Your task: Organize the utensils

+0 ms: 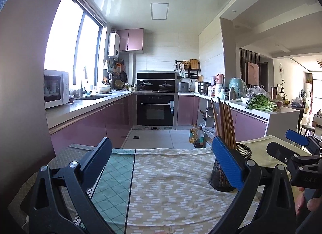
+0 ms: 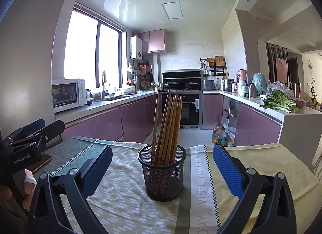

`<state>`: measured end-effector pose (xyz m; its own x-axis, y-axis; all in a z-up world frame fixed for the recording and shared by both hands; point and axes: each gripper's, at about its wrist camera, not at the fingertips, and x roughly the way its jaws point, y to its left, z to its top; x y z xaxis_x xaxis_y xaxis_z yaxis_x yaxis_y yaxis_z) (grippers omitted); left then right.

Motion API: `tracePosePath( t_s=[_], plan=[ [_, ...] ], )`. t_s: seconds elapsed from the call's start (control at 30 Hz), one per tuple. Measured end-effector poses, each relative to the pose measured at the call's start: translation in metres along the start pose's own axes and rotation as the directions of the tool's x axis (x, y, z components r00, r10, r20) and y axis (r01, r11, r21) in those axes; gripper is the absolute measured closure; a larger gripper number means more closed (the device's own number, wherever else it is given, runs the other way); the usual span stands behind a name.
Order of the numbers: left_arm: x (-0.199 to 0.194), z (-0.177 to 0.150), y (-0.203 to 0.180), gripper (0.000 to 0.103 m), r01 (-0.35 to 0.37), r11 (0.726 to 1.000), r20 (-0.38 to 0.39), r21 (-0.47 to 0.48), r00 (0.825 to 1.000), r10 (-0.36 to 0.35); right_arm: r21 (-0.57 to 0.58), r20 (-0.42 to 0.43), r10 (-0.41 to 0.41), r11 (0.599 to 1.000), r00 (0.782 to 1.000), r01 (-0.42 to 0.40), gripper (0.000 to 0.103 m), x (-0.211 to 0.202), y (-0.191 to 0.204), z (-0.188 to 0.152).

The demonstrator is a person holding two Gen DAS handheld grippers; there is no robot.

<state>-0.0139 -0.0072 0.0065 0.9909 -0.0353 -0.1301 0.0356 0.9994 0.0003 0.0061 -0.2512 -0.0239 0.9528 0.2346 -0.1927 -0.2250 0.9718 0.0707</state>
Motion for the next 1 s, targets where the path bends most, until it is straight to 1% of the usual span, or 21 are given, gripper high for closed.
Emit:
tracePosePath(
  t_s=[1.0],
  plan=[
    [-0.0014, 0.0013, 0.0008, 0.006, -0.007, 1.0, 0.013, 0.009, 1.0, 0.007, 0.011, 0.009, -0.011, 1.0, 1.0, 0.011, 0.006, -0.0003, -0.0023, 0.0009]
  ],
)
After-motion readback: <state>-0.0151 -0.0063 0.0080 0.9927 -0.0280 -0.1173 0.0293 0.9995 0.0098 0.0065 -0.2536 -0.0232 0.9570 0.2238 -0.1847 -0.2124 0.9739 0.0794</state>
